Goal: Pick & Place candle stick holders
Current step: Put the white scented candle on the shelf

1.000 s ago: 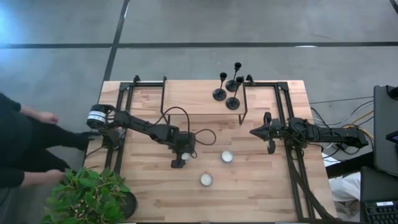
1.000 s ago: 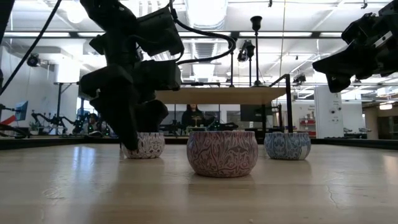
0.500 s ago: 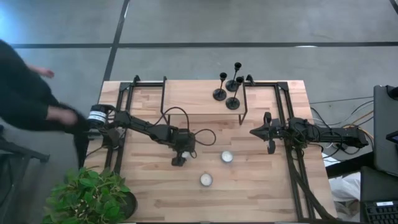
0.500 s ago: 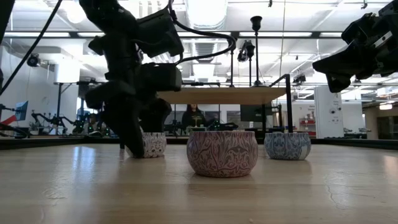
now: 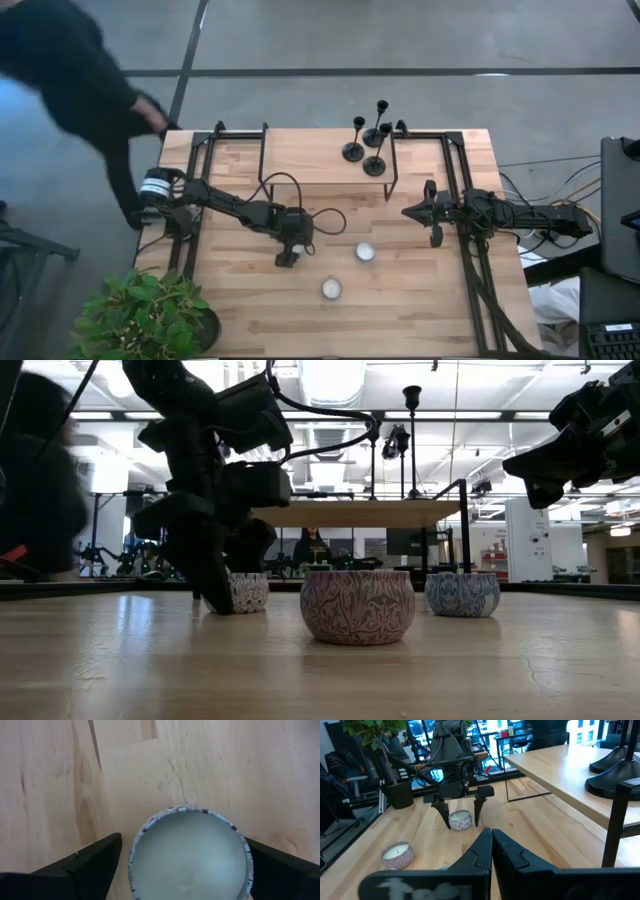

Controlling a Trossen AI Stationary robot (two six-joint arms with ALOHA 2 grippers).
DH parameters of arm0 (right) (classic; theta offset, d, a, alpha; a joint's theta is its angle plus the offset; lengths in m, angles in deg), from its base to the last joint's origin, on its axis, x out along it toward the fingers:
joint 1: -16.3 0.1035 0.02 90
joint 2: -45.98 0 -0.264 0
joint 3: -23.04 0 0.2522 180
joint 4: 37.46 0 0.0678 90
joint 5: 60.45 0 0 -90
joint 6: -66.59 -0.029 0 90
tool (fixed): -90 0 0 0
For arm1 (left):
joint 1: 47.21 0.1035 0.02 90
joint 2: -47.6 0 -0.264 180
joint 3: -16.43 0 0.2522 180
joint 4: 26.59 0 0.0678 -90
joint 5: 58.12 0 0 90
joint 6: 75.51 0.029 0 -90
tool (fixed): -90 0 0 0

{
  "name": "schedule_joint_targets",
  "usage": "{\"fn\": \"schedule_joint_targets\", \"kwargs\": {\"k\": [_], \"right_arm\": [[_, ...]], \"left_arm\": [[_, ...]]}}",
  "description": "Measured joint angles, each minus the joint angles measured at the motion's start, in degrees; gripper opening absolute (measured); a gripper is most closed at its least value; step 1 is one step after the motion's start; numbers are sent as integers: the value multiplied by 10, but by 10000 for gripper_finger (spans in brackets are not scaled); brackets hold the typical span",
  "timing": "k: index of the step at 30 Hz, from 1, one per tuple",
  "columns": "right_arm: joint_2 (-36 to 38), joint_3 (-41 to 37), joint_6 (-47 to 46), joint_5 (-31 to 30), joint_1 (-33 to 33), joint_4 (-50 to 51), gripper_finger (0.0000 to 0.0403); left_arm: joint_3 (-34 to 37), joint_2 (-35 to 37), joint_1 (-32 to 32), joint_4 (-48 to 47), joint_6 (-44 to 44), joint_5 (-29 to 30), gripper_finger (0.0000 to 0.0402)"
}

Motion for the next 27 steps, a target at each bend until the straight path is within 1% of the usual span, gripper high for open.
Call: {"fn": "schedule_joint_targets", "kwargs": {"k": [9, 13, 17, 20, 27], "right_arm": [[0, 0, 0, 0, 0, 0, 9], [0, 0, 0, 0, 0, 0, 9], [0, 0, 0, 0, 0, 0, 9], [0, 0, 0, 0, 0, 0, 9], [0, 0, 0, 0, 0, 0, 9]], "left_arm": [[0, 0, 0, 2, -1, 10, 304], [-5, 1, 0, -12, -4, 11, 303], [-30, 2, 1, -72, -4, 16, 306], [-60, 2, 1, -110, -3, 15, 310], [-146, 2, 1, -226, 1, 12, 303]]}}
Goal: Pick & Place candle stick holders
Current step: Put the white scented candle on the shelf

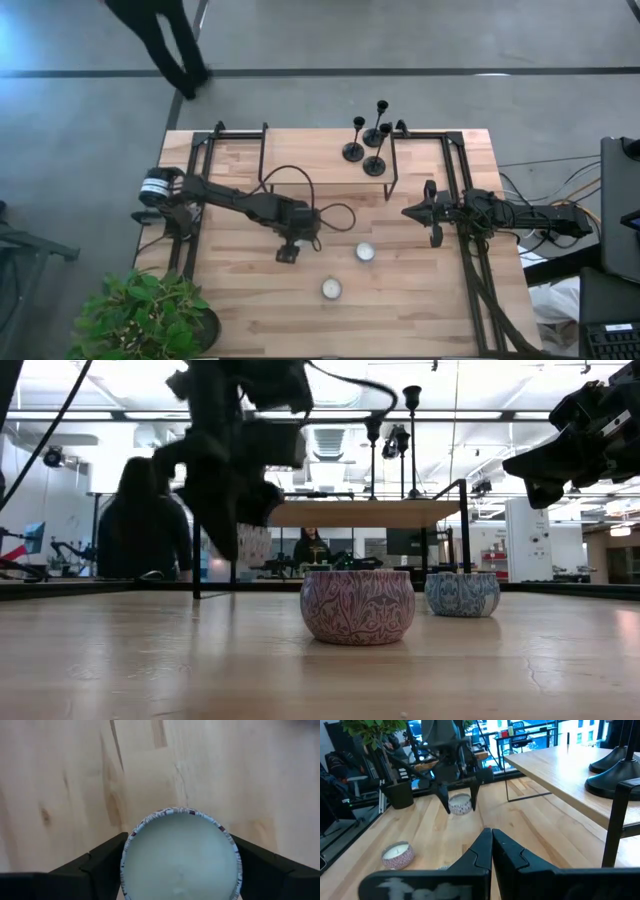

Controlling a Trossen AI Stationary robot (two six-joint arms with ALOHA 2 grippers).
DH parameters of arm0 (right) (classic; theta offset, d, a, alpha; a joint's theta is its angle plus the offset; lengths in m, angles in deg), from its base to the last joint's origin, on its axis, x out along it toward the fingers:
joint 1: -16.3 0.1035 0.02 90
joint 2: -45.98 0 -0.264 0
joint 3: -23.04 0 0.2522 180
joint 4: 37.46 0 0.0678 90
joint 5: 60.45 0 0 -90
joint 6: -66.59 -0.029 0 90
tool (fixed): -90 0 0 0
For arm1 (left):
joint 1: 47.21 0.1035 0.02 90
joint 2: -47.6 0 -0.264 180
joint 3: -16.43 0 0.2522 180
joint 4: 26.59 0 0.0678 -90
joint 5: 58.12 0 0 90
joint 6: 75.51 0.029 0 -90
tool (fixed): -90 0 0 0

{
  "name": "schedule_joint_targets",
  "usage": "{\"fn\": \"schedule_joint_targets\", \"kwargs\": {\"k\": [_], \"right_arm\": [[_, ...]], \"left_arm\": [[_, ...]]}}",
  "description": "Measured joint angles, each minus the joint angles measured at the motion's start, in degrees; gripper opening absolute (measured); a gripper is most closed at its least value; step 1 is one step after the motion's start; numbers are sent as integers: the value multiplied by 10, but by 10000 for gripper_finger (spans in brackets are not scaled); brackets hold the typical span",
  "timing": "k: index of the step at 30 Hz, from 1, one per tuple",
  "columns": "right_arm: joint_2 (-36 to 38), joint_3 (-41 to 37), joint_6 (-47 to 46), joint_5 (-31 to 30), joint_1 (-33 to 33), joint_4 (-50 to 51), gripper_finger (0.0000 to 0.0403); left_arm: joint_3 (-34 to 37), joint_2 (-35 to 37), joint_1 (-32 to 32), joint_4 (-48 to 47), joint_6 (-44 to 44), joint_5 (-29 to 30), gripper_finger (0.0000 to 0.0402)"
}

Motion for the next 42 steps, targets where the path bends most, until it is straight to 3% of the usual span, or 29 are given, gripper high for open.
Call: {"fn": "schedule_joint_targets", "kwargs": {"k": [13, 21, 29, 42], "right_arm": [[0, 0, 0, 0, 0, 0, 9], [0, 0, 0, 0, 0, 0, 9], [0, 0, 0, 0, 0, 0, 9], [0, 0, 0, 0, 0, 0, 9]], "left_arm": [[-170, 10, 10, -149, 18, -33, 303], [-195, 67, 49, -176, 80, -37, 306], [-193, 100, 161, -205, 133, -37, 308], [-249, 76, 383, -211, 208, -37, 309]]}}
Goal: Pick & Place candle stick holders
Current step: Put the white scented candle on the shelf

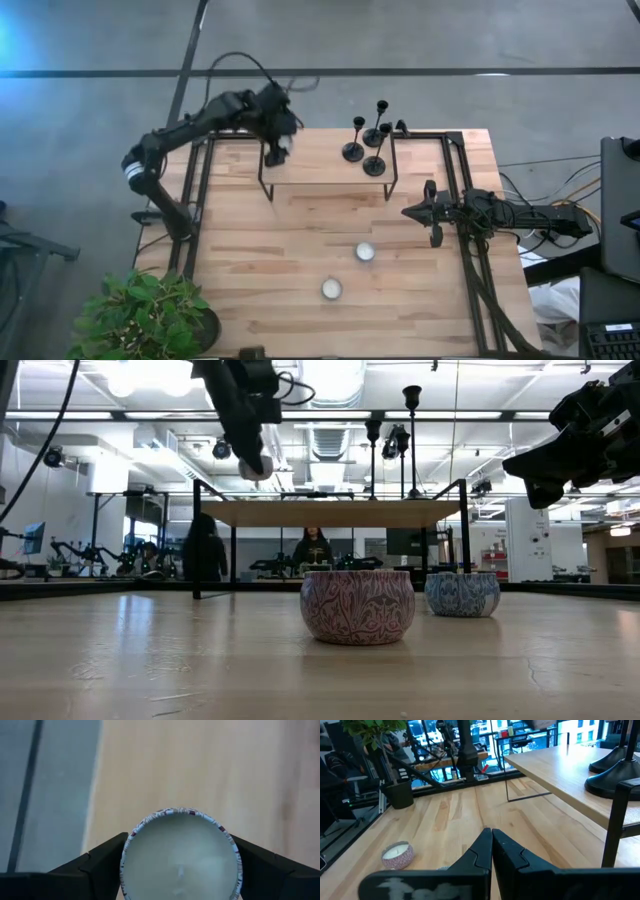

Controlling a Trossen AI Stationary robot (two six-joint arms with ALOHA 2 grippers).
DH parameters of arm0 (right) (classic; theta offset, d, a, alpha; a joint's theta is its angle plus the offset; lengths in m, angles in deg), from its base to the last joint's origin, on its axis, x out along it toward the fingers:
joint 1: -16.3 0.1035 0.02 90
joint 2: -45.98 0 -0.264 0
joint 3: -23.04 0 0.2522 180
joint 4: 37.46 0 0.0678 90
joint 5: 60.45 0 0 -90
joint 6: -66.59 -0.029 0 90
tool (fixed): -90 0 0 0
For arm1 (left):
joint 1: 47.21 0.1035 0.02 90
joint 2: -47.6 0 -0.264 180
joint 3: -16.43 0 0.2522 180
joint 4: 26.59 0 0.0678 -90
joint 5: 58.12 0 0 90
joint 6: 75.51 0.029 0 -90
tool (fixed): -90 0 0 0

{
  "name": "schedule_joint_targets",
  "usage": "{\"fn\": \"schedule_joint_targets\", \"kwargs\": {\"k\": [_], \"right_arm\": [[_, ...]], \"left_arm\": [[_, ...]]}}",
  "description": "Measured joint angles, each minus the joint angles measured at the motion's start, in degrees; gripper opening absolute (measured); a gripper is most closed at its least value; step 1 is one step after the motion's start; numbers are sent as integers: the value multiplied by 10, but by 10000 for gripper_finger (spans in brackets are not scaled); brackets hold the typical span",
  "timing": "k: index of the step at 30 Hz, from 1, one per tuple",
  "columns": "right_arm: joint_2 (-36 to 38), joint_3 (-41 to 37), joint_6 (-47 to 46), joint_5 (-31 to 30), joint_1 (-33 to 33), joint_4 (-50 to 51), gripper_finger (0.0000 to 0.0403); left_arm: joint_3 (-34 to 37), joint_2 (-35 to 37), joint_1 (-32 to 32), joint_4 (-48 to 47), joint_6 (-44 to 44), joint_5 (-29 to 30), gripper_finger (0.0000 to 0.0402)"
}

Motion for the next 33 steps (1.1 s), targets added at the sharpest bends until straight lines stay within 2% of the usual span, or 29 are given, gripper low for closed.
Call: {"fn": "schedule_joint_targets", "kwargs": {"k": [4, 9, 17, 33], "right_arm": [[0, 0, 0, 0, 0, 0, 9], [0, 0, 0, 0, 0, 0, 9], [0, 0, 0, 0, 0, 0, 9], [0, 0, 0, 0, 0, 0, 9]], "left_arm": [[-36, -28, 39, 3, -24, -9, 309], [-93, -81, 49, -27, -83, -22, 309], [-177, -157, 52, -119, -102, 35, 309], [-145, -151, 69, -119, -108, 46, 309]]}}
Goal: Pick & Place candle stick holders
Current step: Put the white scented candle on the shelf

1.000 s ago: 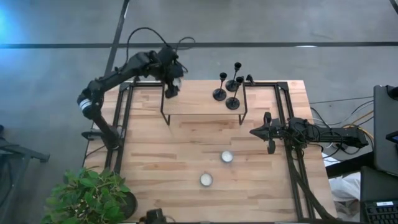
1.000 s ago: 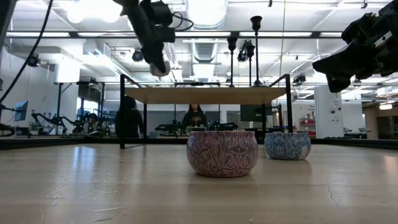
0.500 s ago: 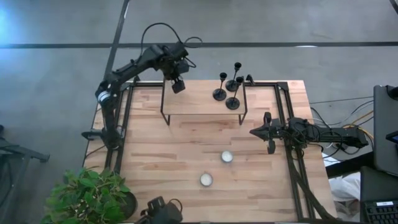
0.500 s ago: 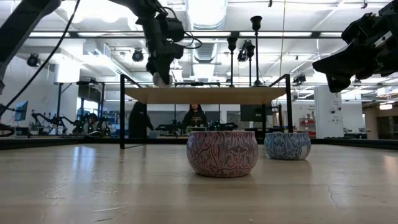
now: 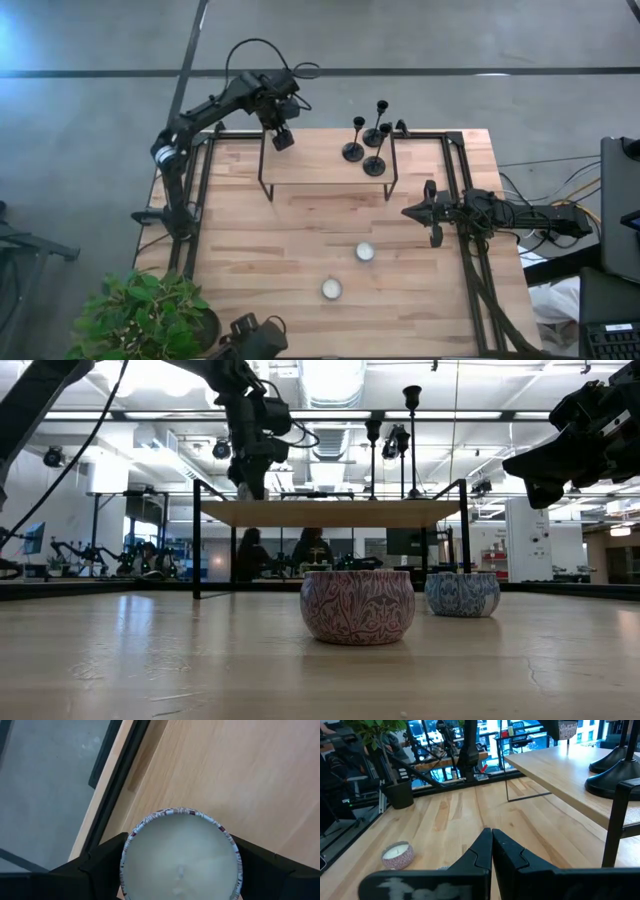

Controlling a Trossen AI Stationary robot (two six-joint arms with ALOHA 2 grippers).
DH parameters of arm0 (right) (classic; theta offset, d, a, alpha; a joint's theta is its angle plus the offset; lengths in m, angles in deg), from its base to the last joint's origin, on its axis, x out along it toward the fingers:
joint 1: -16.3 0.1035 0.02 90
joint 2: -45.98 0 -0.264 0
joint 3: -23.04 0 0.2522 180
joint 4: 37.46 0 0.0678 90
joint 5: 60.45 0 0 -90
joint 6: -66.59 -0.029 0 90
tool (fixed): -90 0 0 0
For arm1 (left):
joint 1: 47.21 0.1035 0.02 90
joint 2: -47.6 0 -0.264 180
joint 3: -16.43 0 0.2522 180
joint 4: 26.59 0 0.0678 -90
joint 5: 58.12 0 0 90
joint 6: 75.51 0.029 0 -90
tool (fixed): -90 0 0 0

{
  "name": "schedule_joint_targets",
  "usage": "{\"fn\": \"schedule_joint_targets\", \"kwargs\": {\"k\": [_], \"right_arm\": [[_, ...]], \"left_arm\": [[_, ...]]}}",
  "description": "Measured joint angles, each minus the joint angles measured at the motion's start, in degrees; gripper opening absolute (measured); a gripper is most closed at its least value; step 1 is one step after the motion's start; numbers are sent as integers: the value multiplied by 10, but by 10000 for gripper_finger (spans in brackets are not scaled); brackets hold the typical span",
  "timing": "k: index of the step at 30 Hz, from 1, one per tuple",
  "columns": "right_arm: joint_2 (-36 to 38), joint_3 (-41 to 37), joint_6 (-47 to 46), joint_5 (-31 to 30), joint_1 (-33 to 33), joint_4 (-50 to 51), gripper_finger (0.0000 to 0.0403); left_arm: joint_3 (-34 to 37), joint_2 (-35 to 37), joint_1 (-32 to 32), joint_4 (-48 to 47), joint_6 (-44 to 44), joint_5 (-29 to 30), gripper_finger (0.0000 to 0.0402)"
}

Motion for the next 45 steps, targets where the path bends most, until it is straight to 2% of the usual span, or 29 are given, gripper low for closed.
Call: {"fn": "schedule_joint_targets", "kwargs": {"k": [7, 17, 37, 45], "right_arm": [[0, 0, 0, 0, 0, 0, 9], [0, 0, 0, 0, 0, 0, 9], [0, 0, 0, 0, 0, 0, 9], [0, 0, 0, 0, 0, 0, 9]], "left_arm": [[41, 10, 23, 40, -6, -22, 309], [84, 18, 24, 79, -8, -52, 310], [90, 19, 22, 79, -4, -54, 310], [90, 19, 21, 68, -1, -60, 348]]}}
